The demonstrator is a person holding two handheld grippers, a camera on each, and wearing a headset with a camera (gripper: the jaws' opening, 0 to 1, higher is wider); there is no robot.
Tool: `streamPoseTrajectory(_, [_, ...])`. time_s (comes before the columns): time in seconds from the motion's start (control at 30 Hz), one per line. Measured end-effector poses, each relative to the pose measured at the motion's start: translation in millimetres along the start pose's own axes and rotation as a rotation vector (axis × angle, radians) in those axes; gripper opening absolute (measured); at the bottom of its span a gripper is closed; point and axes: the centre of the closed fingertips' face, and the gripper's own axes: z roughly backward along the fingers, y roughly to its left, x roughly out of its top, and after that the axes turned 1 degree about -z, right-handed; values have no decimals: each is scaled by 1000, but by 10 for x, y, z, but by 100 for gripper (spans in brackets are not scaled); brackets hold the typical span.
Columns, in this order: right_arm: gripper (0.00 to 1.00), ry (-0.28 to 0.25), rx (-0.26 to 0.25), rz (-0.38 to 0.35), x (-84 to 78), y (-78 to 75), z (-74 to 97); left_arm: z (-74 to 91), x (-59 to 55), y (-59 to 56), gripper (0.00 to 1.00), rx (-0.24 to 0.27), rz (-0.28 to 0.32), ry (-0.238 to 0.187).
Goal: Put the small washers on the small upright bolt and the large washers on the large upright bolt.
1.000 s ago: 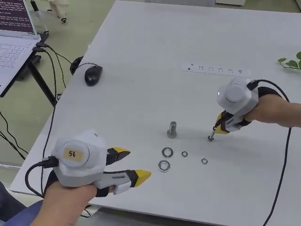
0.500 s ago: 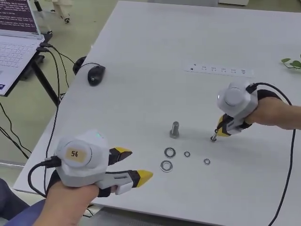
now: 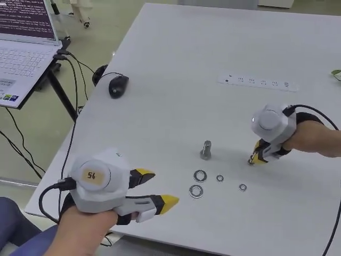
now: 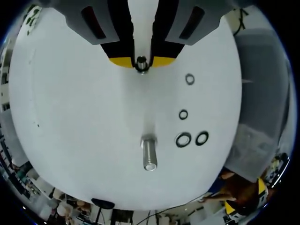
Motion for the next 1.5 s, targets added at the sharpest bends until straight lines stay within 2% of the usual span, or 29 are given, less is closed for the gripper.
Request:
streamPoseTrajectory(0.23, [14,8,5,-6,-52,-34,-107,13,1,9,46,5,2,2])
streamPoseTrajectory(0.5, [17,-3,0,-10,-60,-33,-78,18,8,21,46,7,2,0])
streamPoseTrajectory(0.7, [23,-45,-33,-71,-119,-15,23,13,39,18,46,4,-6,-2])
streamPoseTrajectory(0.87, [27,-79,-66,-149,-307,27,111,-2,71,10,46,-3,-16,-3])
streamPoseTrajectory(0.9, [28,-95,-65,-186,-354,57,124,-7,76,7,46,-6,-20,-2])
streamPoseTrajectory(1.07, [31,-114,-77,-246,-585,154,174,-30,108,-21,46,-17,-33,-1])
streamPoseTrajectory(1.17, [31,-138,-74,-310,-713,234,168,-45,134,-41,46,-23,-41,-2])
streamPoseTrajectory(1.3, [31,-195,-80,-410,-769,384,175,-51,155,-57,46,-29,-47,-5])
streamPoseTrajectory(1.5, [32,-254,-81,-461,-774,639,128,-46,141,-76,46,-34,-48,-2])
